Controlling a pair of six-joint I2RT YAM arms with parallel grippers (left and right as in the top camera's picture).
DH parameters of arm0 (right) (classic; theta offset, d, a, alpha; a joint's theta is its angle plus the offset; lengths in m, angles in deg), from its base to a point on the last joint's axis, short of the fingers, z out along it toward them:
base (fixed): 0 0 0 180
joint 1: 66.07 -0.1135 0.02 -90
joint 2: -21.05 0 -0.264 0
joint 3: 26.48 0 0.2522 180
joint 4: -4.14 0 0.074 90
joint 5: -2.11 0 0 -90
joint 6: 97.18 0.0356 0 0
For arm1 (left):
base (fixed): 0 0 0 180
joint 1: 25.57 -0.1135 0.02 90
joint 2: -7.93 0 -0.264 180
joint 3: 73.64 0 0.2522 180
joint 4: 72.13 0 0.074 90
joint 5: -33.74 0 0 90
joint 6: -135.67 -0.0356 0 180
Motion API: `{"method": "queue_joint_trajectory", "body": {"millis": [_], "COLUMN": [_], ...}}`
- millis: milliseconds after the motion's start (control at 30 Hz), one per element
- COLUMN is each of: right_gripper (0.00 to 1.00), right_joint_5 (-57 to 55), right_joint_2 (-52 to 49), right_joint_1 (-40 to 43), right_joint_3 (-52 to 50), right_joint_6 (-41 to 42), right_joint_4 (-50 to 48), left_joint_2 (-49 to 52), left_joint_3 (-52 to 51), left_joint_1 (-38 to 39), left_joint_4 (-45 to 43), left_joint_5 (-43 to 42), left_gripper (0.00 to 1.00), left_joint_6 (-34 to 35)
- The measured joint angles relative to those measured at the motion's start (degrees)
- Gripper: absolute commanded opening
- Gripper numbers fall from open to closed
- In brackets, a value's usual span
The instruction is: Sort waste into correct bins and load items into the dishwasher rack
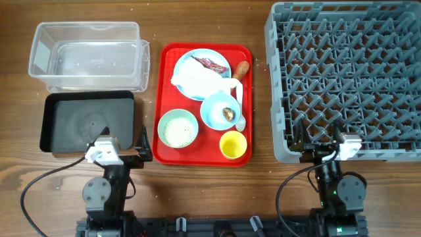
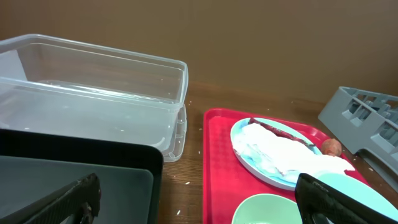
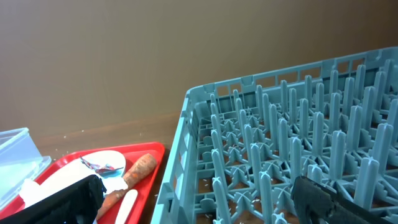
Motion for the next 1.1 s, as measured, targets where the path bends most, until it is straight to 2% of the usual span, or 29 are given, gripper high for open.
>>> {"method": "queue_joint_trajectory", "body": {"millis": [100, 167, 400, 500, 600, 667, 700, 767, 900, 933, 1067, 1100], "right_gripper": [1.00, 1.00, 1.00, 1.00, 1.00, 1.00, 1.00, 1.00, 1.00, 1.00, 1.00, 1.00], "right_joint_5": [0.0, 0.0, -0.2, -0.3, -0.5, -0.8, -0.8, -0.8, -0.8, -0.8, -0.8, -0.8], "right_joint_2": [0.0, 0.0, 0.0, -0.2, -2.4, -8.3, -10.1, -14.9, -26.1, -28.5, -39.8, -42.1], "right_joint_1": [0.0, 0.0, 0.0, 0.0, 0.0, 0.0, 0.0, 0.0, 0.0, 0.0, 0.0, 0.0], "right_joint_3": [0.0, 0.0, 0.2, 3.2, 10.3, 19.6, 21.7, 26.9, 37.7, 40.5, 54.1, 57.0], "right_joint_6": [0.0, 0.9, 3.9, 2.8, -1.0, -4.2, -4.7, -5.4, -5.7, -5.7, -6.1, -6.1], "right_joint_4": [-0.8, -1.1, -13.2, -15.1, -13.6, -7.3, -6.3, -2.8, 5.4, 9.4, 24.5, 27.5], "left_joint_2": [0.0, 0.0, 0.6, 4.7, 14.7, 24.5, 32.8, 42.6, 64.3, 67.5, 86.4, 90.3], "left_joint_3": [0.0, -0.2, 0.9, 5.4, 13.2, 21.0, 28.2, 37.9, 62.5, 66.1, 89.2, 93.2], "left_joint_1": [0.0, 0.1, 0.2, 0.2, 0.2, 0.2, 0.2, 0.6, 4.7, 5.6, 12.1, 13.5], "left_joint_4": [-1.1, -5.3, -11.9, -12.2, -12.4, -12.2, -10.7, -7.3, 3.2, 4.1, 19.3, 20.8], "left_joint_5": [-1.8, -6.0, -10.1, -10.4, -10.7, -10.8, -11.7, -12.6, -13.7, -13.6, -9.7, -9.1], "left_gripper": [1.00, 1.00, 1.00, 1.00, 1.00, 1.00, 1.00, 1.00, 1.00, 1.00, 1.00, 1.00], "left_joint_6": [0.2, 0.3, 4.7, 5.2, 5.4, 5.4, 5.5, 5.7, 5.9, 5.9, 5.4, 5.4]}}
